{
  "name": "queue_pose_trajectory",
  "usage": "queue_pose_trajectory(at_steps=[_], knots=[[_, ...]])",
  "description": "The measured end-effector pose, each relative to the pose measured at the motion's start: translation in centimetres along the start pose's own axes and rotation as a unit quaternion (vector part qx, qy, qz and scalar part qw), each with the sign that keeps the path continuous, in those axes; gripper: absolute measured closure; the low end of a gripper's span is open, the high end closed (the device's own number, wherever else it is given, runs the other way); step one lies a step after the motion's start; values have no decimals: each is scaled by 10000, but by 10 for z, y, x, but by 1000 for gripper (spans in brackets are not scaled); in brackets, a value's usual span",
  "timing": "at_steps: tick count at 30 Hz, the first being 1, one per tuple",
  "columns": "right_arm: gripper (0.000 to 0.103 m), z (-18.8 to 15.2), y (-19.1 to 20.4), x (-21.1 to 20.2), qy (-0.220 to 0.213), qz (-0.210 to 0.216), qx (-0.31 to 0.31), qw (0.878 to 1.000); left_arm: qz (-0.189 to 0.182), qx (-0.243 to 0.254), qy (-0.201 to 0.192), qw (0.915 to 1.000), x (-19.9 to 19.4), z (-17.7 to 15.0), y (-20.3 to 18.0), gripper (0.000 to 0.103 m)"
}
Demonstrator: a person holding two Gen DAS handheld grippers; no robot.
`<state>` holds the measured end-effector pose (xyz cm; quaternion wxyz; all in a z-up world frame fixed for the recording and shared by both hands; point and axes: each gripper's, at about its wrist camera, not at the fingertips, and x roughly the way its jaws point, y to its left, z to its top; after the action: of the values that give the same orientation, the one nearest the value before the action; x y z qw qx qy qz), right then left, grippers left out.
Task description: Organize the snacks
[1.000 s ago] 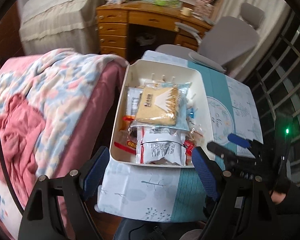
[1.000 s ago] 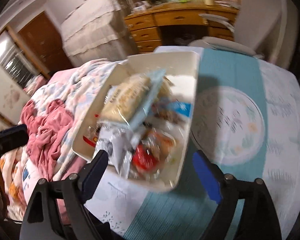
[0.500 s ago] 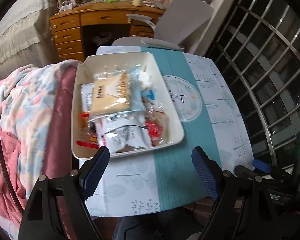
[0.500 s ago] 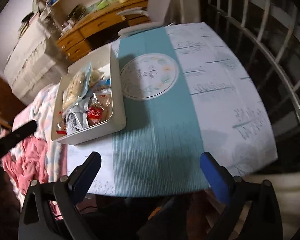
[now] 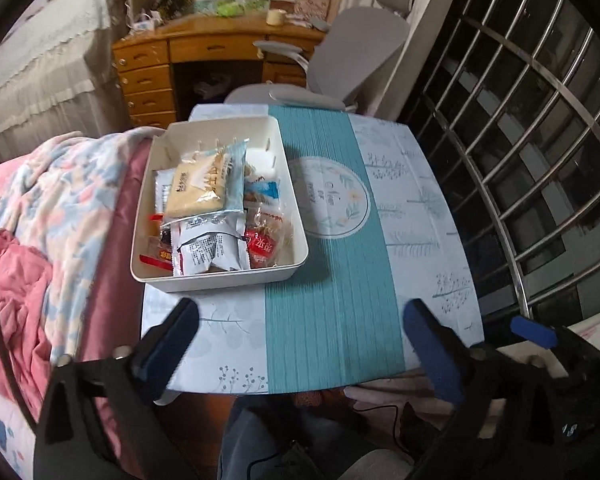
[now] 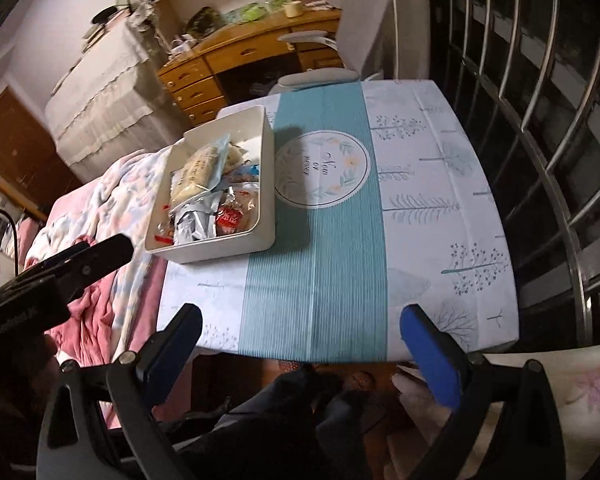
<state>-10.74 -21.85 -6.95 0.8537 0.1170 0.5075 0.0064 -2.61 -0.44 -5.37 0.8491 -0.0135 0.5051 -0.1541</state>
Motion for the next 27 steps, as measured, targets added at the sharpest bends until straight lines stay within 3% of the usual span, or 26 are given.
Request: queue_pose_trajectory(at_steps=[10,14,18,27], knots=[[0,-2,-25,-23,-399,-162,-280,9987,725,-164,-286,9968,-17,-18,-44,1],[0,0,-37,-28,-518,-89,-297,9982,815,-203,-464,9954,-22,-14,-55,1],[0,-3,-42,-22,-362,25,-310,9989,883,-161,-617,9940,-27,-14,-65,1],[0,-11,-41,-15,-187,86,-312,9993,962,-107,-484,9941,-23,-19,-74,1]])
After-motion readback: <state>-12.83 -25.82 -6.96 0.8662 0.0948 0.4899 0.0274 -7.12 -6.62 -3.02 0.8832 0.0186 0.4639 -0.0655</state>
